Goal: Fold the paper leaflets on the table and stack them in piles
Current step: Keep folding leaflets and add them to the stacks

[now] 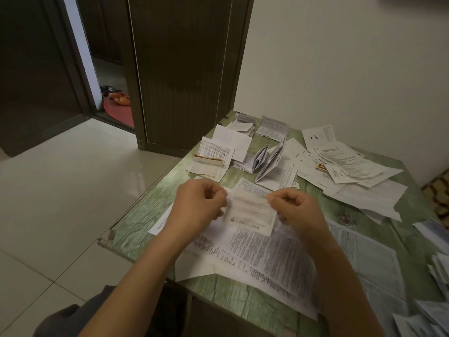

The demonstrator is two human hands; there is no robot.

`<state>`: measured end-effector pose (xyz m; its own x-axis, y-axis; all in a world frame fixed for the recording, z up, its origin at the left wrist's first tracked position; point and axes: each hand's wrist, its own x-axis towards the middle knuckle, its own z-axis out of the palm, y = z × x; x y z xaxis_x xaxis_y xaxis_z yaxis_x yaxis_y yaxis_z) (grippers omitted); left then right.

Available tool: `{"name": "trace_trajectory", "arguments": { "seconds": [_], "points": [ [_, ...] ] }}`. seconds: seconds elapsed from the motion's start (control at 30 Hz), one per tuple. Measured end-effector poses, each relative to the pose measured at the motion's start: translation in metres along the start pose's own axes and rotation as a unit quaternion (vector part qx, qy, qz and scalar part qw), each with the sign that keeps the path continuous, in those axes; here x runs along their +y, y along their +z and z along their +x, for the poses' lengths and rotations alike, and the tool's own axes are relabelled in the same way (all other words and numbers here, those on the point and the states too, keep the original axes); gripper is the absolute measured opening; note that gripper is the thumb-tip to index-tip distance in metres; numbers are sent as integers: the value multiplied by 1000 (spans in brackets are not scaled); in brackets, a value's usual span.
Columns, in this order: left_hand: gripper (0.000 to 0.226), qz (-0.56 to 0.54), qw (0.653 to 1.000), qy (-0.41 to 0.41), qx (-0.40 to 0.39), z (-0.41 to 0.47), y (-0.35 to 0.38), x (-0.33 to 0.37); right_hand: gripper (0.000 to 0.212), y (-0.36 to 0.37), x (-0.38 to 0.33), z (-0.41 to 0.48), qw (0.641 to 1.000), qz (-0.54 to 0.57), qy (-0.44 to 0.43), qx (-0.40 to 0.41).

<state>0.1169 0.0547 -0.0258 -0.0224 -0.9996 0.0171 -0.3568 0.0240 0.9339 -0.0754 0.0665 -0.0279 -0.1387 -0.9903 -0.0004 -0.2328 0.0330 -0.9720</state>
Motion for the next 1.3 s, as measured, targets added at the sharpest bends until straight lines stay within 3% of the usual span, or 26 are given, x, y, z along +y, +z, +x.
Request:
{"name": "trace_trajectory", "arguments": {
  "seconds": [0.07,0.17,0.23,0.5,0.67,0.73,0.83,0.93,1.17,1.3],
  "points": [
    [18,-1,999,6,33,1,-2,-1,10,-13,7,7,995,27,0,98],
    [17,-23,998,6,51,1,-2,-1,11,-30,18,20,959,117,33,257],
    [18,-14,999,11,46,1,1,-1,15,-31,23,27,940,143,55,304],
    [13,28,998,43,26,-2,17,-3,30,-18,33,41,969,26,55,240],
    [19,136,987,82,17,-4,24,-4,23,-20,32,36,965,-84,17,250],
    [30,215,972,93,10,-7,28,-5,20,-22,30,33,960,-78,4,270],
    [66,344,937,39,-34,-11,33,-8,17,-23,27,28,953,-65,-16,296],
    [82,397,916,10,-57,-15,38,-10,17,-23,27,25,953,-41,-5,299],
    [84,274,961,1,-47,-15,35,-12,17,-18,26,18,963,-31,-1,269],
    [68,187,982,8,-14,-19,33,-13,16,-12,17,15,968,-27,-11,250]
  ]
}}
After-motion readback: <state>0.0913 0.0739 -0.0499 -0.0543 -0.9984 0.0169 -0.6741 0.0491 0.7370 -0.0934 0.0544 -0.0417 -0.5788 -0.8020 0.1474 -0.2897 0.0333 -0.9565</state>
